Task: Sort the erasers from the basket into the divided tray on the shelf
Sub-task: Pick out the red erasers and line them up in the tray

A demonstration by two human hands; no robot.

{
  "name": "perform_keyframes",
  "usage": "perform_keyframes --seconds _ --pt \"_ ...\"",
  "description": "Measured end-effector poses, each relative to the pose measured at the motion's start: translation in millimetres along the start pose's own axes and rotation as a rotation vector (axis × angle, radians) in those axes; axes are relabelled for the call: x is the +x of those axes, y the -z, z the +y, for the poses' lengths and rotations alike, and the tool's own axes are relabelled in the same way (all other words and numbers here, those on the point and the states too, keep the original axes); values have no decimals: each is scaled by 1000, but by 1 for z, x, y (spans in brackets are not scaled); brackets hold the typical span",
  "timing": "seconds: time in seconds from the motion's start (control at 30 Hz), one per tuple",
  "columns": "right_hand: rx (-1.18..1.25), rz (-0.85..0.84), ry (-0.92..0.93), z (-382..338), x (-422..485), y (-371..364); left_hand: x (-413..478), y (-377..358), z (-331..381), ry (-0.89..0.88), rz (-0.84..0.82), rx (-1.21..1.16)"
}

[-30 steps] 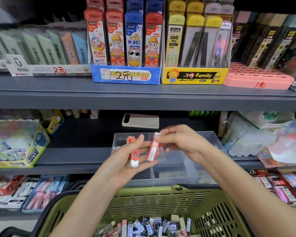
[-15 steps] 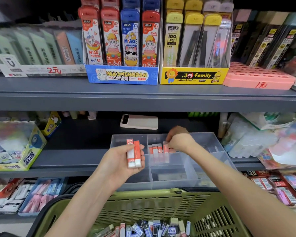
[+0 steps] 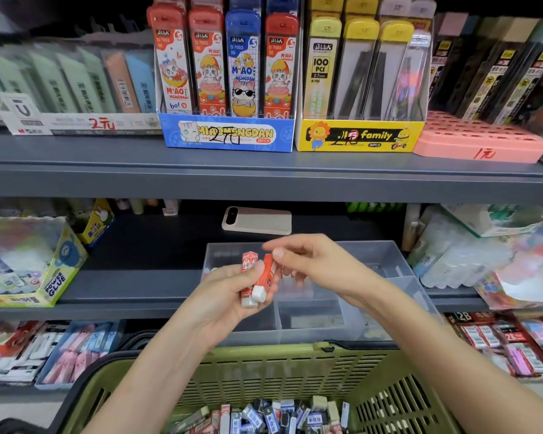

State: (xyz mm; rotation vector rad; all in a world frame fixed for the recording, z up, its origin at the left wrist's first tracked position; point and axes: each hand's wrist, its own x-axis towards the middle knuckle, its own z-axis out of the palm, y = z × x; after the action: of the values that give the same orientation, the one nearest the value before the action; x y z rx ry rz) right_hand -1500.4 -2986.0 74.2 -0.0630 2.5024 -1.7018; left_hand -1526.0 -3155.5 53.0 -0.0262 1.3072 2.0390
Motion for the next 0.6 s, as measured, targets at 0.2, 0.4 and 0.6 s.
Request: perform_keyframes --seconds 0.2,0.4,0.6 --pt "-74 -63 52 -10 -7 1 -4 1 4 -13 68 19" --pt "-37 -63 -35 -10 3 -8 -12 30 22 -158 277 65" --pt "-489 287 -341 -3 54 -25 -20 64 27 -202 351 14"
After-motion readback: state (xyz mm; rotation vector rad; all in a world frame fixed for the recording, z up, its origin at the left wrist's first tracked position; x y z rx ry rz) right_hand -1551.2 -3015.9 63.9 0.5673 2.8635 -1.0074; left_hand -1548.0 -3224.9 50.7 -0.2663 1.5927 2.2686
